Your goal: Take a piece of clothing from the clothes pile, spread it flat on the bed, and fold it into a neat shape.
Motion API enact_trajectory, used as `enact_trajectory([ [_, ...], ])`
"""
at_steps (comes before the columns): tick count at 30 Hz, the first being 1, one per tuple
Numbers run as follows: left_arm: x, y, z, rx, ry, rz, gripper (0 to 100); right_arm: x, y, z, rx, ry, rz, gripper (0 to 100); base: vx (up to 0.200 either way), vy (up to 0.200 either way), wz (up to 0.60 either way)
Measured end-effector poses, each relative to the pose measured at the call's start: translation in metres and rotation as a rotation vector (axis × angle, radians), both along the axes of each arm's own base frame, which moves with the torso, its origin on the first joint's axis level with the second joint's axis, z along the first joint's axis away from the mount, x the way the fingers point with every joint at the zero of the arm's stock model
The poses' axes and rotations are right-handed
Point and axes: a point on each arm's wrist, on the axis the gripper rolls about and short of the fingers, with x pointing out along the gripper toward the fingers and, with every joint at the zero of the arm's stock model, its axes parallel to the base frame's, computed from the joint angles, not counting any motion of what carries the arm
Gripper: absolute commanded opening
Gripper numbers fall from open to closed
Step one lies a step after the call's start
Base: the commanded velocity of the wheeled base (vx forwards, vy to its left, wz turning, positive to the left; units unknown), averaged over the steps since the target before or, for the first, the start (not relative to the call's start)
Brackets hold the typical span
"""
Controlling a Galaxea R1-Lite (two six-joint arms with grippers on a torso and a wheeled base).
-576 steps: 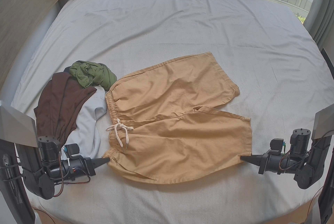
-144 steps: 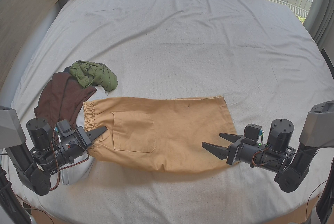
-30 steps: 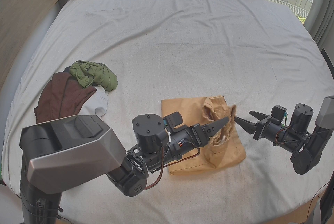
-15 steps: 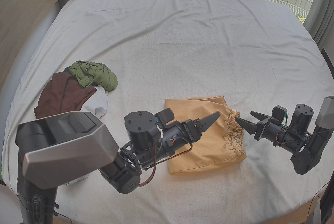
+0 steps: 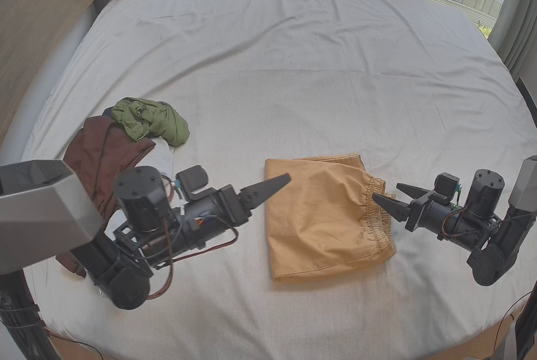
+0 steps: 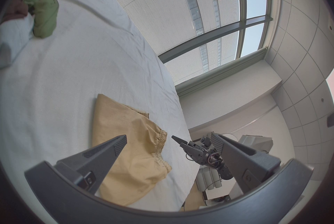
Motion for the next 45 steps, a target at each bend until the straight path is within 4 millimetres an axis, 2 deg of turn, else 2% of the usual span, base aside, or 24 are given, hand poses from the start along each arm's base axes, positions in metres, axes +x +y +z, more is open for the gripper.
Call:
enact_trajectory([
  [4,-0.009,0.037,0.009,0.012,-0.016,0.012,100,-0.005,0.006,-0.001,-0.001,0.011,0.023,100,0.0,0.0,0.0],
  [8,-0.019,0.07,0.012,0.094,-0.096,0.029,100,-0.011,0.014,-0.004,-0.005,0.029,0.053,100,0.0,0.0,0.0],
  [13,-0.035,0.093,0.009,0.181,-0.147,0.051,100,-0.017,0.02,-0.012,-0.018,0.068,0.066,100,0.0,0.0,0.0],
  [23,-0.059,0.106,-0.005,0.304,-0.189,0.006,100,-0.02,0.013,-0.039,-0.058,0.18,0.03,100,0.0,0.0,0.0],
  [35,-0.062,0.107,-0.012,0.314,-0.157,-0.008,100,-0.021,-0.005,-0.054,-0.117,0.218,-0.021,100,0.0,0.0,0.0],
  [45,-0.061,0.106,-0.015,0.318,-0.146,-0.01,100,-0.023,-0.007,-0.064,-0.122,0.263,-0.025,100,0.0,0.0,0.0],
])
